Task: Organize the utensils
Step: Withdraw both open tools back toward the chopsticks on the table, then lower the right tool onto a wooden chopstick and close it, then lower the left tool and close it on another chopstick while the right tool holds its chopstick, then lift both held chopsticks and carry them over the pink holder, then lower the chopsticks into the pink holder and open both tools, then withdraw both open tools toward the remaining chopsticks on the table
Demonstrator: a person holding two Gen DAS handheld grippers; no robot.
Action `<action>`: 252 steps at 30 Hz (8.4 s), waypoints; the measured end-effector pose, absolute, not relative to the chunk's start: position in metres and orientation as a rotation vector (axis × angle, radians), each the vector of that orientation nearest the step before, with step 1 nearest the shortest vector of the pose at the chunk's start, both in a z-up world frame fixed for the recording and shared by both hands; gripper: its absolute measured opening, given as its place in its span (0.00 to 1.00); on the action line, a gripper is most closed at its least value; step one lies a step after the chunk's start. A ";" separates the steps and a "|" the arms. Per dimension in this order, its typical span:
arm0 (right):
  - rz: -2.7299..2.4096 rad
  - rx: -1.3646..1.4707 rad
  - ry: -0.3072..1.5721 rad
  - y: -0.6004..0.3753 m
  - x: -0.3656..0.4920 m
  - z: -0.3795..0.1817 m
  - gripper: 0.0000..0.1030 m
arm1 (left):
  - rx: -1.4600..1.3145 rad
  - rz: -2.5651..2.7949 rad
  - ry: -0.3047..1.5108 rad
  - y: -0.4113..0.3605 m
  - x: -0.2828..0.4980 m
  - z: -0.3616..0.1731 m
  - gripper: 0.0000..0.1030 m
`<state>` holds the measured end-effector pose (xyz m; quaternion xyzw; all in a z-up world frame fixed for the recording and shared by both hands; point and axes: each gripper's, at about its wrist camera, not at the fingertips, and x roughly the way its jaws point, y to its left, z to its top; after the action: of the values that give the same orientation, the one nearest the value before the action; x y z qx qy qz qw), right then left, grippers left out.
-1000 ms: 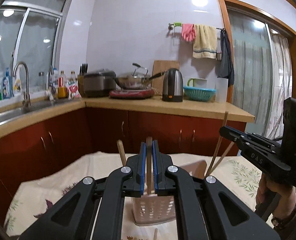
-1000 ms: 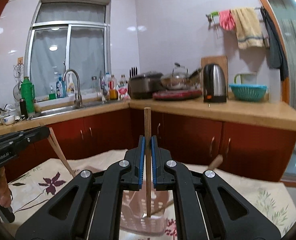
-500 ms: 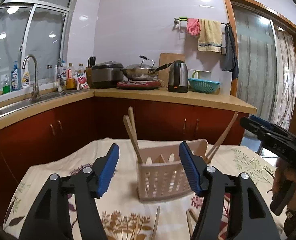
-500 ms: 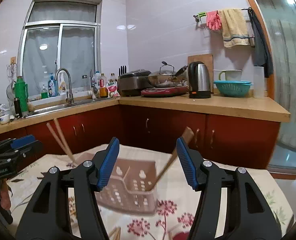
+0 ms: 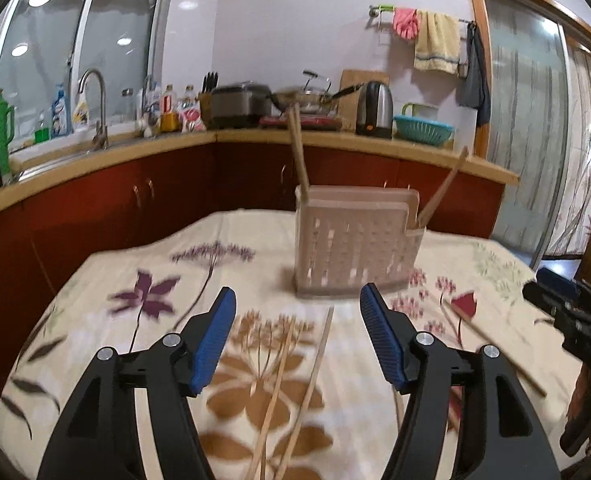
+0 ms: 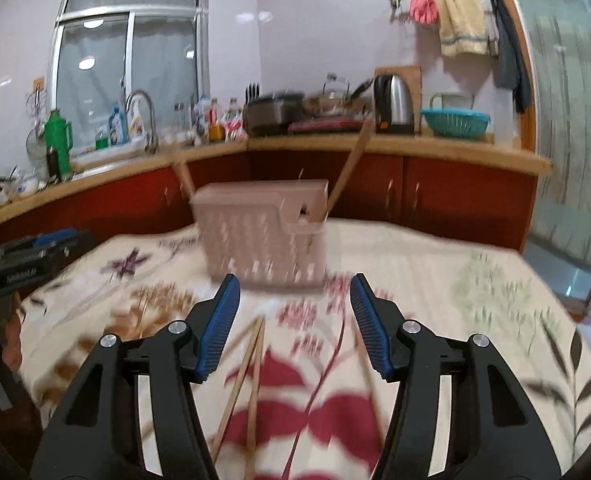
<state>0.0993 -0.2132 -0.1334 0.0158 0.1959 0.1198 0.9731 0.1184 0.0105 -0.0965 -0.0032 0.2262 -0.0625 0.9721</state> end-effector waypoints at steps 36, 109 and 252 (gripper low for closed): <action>0.258 -0.007 0.662 -0.210 0.064 -0.230 0.06 | 0.002 -0.131 0.663 0.009 0.070 -0.188 0.47; 0.254 -0.002 0.355 -0.219 0.034 -0.116 0.06 | 0.038 -0.142 0.362 0.010 0.044 -0.079 0.06; 0.067 0.043 0.593 -0.274 0.067 -0.237 0.39 | -0.095 -0.021 0.647 0.068 0.059 -0.191 0.61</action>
<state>0.0666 -0.2743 -0.2367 0.0212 0.2922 0.0330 0.9556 0.0588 0.0676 -0.1906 -0.0464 0.3179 -0.0104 0.9469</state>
